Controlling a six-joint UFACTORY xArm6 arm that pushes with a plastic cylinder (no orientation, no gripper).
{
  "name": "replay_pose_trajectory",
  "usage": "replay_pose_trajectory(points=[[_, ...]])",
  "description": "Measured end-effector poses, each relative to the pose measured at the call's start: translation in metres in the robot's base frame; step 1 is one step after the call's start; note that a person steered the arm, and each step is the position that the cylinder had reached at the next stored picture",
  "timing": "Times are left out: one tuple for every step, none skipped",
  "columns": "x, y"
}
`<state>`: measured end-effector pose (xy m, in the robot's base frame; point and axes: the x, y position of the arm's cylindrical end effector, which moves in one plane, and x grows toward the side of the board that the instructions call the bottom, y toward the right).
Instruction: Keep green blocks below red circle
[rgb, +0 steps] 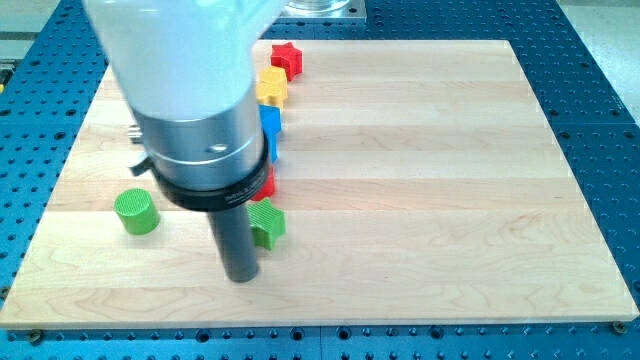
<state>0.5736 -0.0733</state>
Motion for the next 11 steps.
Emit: replay_pose_trajectory(points=[[-0.015,0.000],[-0.020,0.004],[-0.023,0.017],[-0.015,-0.009],[0.003,-0.131],[-0.026,-0.223],[-0.102,-0.181],[-0.065,-0.158],[-0.012,-0.100],[-0.006,-0.168],[-0.042,-0.159]])
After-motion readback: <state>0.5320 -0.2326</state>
